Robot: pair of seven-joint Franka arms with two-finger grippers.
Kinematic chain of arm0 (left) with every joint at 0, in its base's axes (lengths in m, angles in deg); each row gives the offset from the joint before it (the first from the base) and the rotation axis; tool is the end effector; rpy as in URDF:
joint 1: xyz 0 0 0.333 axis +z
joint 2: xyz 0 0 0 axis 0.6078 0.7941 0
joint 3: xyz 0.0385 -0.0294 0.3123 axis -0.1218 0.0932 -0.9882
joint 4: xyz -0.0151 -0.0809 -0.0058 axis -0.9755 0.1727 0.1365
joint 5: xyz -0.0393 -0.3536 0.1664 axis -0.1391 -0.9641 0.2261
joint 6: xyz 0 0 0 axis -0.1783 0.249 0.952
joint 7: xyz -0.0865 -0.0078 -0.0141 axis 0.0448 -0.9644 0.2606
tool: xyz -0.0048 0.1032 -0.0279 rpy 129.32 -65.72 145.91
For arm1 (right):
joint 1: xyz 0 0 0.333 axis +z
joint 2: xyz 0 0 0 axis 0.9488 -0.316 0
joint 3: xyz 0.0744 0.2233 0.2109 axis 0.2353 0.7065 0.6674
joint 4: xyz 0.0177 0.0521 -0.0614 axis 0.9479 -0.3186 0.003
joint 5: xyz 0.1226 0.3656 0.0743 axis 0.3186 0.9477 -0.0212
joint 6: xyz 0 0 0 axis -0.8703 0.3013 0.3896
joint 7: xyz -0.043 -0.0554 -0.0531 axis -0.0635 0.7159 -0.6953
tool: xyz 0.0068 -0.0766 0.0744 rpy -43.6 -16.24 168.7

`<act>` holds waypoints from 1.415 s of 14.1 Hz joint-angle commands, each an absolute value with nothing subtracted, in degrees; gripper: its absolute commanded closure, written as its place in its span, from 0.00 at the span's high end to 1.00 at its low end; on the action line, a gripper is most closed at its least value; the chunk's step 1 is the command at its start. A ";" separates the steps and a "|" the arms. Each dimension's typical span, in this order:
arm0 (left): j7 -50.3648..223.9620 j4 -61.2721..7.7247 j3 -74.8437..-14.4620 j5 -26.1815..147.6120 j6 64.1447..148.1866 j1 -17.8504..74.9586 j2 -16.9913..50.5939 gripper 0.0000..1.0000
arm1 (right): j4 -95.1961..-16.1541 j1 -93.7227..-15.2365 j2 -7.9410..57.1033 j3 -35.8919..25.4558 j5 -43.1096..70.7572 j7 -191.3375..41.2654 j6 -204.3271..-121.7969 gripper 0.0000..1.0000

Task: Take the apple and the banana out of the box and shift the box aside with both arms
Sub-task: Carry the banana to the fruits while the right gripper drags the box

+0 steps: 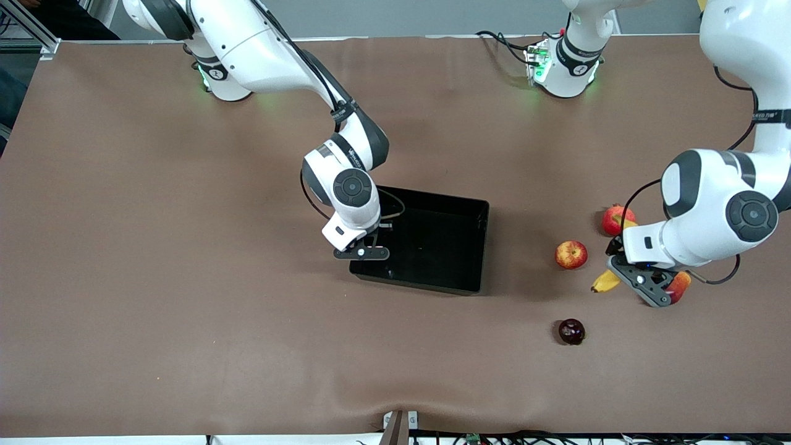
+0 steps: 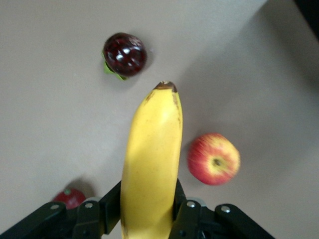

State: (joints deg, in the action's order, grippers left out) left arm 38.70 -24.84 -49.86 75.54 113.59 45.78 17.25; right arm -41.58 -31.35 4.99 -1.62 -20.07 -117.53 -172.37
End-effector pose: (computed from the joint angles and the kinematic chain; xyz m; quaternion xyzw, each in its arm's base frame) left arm 0.6667 -0.0351 0.3369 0.9127 -0.4084 0.0139 0.0029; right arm 0.5547 0.4468 0.2255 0.9996 -0.0036 -0.0277 0.0087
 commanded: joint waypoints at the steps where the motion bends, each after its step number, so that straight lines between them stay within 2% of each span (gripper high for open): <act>1: 31.34 -24.18 -49.71 76.38 118.45 48.40 20.35 0.00 | -40.59 -31.06 5.15 -1.97 -19.42 -119.18 -171.98 0.00; 5: 17.89 -24.62 -49.71 76.47 119.78 51.05 22.73 0.00 | -40.68 -31.94 6.99 -2.05 -19.42 -119.27 -171.19 0.00; 8: 10.59 -26.37 -49.79 76.47 120.39 52.80 23.44 0.00 | -40.85 -34.12 11.73 -2.40 -19.51 -119.09 -167.25 0.00; 10: 6.01 -29.17 -49.79 76.83 124.77 54.30 23.44 0.00 | -42.69 -36.58 16.38 -2.41 -19.51 -118.92 -165.31 0.00; 14: 5.73 -36.83 -49.88 76.83 137.51 55.88 24.74 0.00 | -46.56 -44.05 24.04 -2.32 -19.51 -117.25 -160.57 0.00; 19: 5.73 -38.42 -49.88 76.83 142.89 56.41 26.95 0.00 | -47.27 -56.34 26.34 -2.23 -19.42 -100.24 -154.67 0.00; 20: 5.73 -38.42 -49.88 76.83 143.51 56.59 27.13 0.60 | -47.36 -58.81 26.16 -2.23 -19.33 -96.02 -154.23 0.00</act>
